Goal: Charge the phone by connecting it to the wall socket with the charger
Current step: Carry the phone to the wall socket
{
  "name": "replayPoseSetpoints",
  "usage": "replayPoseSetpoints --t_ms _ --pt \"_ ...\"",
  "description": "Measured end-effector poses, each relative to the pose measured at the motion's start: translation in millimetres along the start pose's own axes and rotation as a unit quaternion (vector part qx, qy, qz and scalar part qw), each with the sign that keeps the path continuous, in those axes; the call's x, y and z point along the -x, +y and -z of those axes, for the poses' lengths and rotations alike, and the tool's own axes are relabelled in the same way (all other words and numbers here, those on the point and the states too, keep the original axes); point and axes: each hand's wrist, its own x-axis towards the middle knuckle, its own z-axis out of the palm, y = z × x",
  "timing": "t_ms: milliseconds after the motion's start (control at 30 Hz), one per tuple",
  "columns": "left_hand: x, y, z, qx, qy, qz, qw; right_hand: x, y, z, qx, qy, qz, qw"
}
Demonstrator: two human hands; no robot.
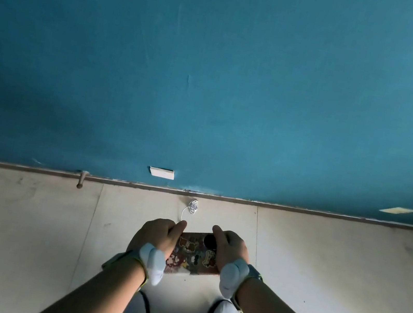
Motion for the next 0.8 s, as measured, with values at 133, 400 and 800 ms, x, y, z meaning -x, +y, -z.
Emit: replayPoseSetpoints --t_ms 133,400,800 --pt "-43.2 -37.5 -65.1 0.009 0.003 0.033 0.999 -70.6 50.9 -32.3 0.014 -0.018 0.007 1.000" --pt "-123.6 -100.9 -180.8 -0.010 -0.041 0.051 0.998 -194.2 147.6 -86.3 0.021 -0.029 0.015 0.999" --pt "-212.5 -169.7 -298.5 -0.013 -0.113 0.057 0.992 -343.8 226.2 -131.5 0.125 -0.096 0.039 0.987"
